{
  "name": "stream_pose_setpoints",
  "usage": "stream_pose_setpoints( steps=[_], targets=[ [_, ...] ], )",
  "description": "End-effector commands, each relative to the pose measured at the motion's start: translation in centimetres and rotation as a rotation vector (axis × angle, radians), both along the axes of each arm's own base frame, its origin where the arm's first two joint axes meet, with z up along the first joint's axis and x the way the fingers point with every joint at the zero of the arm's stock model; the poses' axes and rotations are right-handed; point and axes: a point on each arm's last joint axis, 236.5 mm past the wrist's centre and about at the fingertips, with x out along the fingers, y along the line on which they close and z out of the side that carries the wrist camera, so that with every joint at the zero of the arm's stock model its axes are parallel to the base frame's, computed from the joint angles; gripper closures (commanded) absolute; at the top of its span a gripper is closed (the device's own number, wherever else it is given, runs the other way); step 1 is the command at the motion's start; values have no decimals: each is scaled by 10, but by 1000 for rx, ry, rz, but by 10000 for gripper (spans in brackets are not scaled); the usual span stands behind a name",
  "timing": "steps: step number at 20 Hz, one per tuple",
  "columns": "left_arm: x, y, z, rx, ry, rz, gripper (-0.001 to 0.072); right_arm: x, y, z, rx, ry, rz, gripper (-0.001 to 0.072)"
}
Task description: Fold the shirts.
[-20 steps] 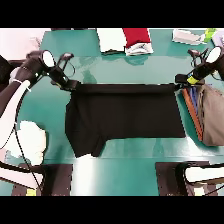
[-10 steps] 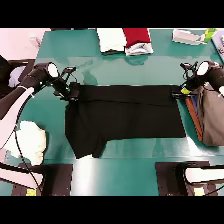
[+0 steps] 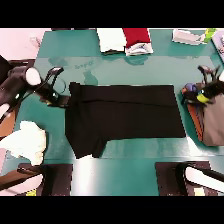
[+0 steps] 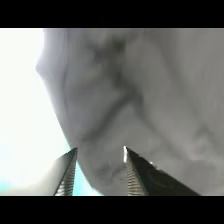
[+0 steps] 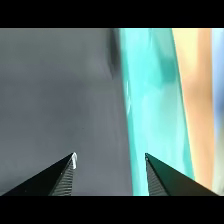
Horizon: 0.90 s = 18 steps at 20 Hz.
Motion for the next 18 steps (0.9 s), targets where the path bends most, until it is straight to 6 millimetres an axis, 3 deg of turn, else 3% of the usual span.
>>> stream_pose_setpoints(
  steps=[1,3,6,10,12,13,14,16,18],
  targets=[
    [-44,4,-11,-30,6,60,346,-68,-1,-33,37,110,-75,201],
    [-57,5,-18,-33,27,63,346,-89,4,-53,49,152,-88,201],
    [-56,5,-18,-34,24,63,346,-107,12,-75,78,215,-94,201],
    [-55,5,-18,-35,20,63,346,-103,29,-87,153,235,-114,213],
    [-58,5,-18,-32,32,62,345,-100,33,-88,145,225,-87,417],
    [-62,6,-19,-29,49,59,345,-100,36,-88,138,229,-66,593],
    [-68,7,-20,-24,75,55,345,-100,40,-88,134,228,-45,693],
    [-87,8,-25,-10,146,43,337,-97,46,-87,128,219,-13,693],
    [-109,1,-43,7,215,32,336,-96,52,-88,124,216,14,693]
  ],
)
